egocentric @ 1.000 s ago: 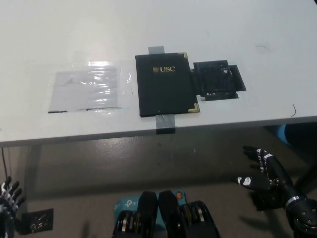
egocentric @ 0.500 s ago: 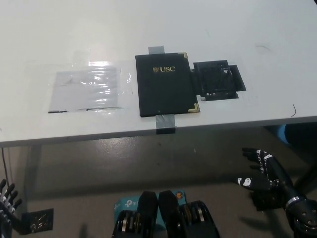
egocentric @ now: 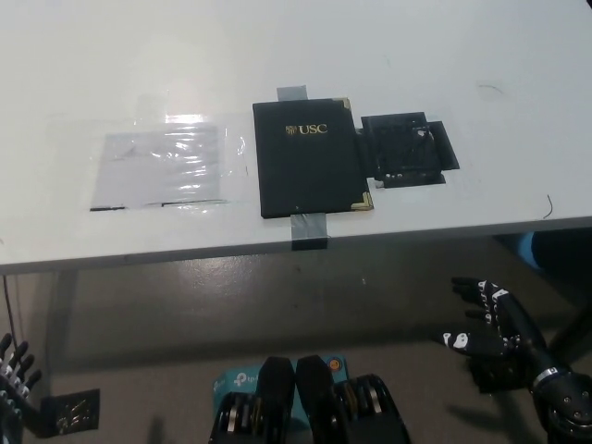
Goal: The robot uses its left hand to push the cover of the diary kept in the middle of the desk towards the right to close it
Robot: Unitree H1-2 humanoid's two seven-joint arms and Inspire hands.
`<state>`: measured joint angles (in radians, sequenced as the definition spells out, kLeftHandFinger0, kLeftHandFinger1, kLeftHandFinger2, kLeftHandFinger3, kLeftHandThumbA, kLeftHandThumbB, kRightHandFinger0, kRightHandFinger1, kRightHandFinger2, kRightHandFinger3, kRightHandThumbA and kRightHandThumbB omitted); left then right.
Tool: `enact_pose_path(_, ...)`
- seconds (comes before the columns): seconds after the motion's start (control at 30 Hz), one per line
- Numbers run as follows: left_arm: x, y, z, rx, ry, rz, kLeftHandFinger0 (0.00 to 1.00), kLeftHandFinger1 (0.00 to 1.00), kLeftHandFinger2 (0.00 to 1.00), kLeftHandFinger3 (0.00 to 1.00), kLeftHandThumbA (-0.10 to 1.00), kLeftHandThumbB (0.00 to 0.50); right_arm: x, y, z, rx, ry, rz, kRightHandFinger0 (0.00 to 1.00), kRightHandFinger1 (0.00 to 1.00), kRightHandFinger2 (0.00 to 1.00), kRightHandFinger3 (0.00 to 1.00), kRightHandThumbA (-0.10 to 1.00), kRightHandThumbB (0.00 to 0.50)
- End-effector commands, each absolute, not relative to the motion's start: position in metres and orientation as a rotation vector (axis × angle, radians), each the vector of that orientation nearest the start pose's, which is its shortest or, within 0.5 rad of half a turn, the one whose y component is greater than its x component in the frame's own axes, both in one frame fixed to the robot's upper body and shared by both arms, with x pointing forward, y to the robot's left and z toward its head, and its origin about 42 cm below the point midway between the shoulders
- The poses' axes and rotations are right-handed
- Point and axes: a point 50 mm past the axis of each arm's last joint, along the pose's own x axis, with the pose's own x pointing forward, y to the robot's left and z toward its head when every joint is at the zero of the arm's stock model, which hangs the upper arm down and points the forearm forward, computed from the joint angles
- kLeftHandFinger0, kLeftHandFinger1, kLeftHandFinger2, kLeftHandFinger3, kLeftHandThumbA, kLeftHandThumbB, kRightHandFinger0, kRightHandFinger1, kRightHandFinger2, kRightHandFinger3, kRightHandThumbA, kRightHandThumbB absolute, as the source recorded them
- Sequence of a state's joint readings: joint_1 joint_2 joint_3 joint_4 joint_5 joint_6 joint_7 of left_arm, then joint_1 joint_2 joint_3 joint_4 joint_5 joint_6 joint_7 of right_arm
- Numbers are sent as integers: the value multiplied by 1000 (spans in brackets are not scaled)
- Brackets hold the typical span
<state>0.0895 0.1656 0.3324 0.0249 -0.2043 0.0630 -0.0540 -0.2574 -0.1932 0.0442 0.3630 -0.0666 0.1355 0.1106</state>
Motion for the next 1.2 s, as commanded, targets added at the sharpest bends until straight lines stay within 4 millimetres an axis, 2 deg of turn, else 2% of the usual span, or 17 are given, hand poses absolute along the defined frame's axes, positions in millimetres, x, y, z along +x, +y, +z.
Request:
enact_pose_path(0.0, 237, 369, 93, -20, 69, 325, 1000, 1000, 1000, 1000, 1000, 500, 374, -258, 84, -261, 194, 131, 816, 883, 823, 808, 1000, 500)
enact_pose_path(0.1, 238, 369, 95, -19, 78, 337, 1000, 1000, 1000, 1000, 1000, 500, 374, -257, 87, -269, 194, 138, 832, 903, 848, 835, 1000, 500)
enact_pose_path(0.27, 238, 370, 96, -24, 71, 339, 1000, 1000, 1000, 1000, 1000, 500, 375, -255, 88, -266, 193, 135, 816, 891, 836, 828, 1000, 500)
enact_pose_path(0.8, 236, 372, 96, -10, 78, 335, 1000, 1000, 1000, 1000, 1000, 500, 368, -256, 80, -249, 204, 126, 817, 880, 831, 815, 1000, 500)
enact_pose_path(0.9, 235, 372, 95, -79, 75, 334, 994, 1000, 1000, 1000, 1000, 500, 365, -256, 78, -251, 211, 127, 820, 880, 827, 814, 1000, 500)
enact_pose_path(1.0, 234, 371, 95, -70, 81, 336, 996, 1000, 1000, 1000, 1000, 500, 364, -256, 78, -251, 215, 124, 824, 885, 828, 820, 1000, 500)
enact_pose_path(1.17, 237, 372, 97, -60, 83, 342, 941, 1000, 1000, 1000, 1000, 500, 364, -255, 79, -255, 214, 119, 797, 872, 828, 813, 1000, 497)
